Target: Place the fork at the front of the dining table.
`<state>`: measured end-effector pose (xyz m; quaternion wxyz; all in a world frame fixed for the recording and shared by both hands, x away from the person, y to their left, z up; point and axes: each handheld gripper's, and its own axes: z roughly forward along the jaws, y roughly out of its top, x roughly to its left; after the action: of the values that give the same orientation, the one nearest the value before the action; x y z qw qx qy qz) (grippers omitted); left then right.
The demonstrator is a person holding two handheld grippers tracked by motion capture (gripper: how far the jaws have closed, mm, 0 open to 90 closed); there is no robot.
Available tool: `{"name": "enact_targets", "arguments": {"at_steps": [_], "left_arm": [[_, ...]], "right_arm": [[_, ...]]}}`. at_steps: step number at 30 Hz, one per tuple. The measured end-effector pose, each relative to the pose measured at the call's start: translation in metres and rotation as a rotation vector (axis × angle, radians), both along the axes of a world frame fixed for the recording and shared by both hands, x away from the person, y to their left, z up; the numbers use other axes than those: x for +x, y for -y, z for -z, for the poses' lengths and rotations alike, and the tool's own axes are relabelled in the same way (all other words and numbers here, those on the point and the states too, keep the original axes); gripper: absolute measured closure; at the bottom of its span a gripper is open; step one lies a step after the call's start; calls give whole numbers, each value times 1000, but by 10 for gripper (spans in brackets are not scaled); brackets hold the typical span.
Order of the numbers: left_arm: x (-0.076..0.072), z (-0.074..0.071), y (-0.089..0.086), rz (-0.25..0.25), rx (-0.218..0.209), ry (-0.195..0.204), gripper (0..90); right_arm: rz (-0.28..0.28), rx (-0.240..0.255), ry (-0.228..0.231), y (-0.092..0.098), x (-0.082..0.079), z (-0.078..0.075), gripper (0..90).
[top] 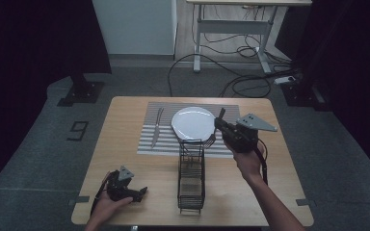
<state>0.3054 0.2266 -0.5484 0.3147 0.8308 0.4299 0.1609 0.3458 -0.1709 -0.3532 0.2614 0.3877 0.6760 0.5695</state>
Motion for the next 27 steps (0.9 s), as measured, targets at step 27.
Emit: {"name": "enact_targets", "arguments": {"at_steps": [27], "left_arm": [[0, 0, 0, -1, 0, 0, 0]], "right_arm": [[114, -20, -52, 36, 13, 27, 858]]}}
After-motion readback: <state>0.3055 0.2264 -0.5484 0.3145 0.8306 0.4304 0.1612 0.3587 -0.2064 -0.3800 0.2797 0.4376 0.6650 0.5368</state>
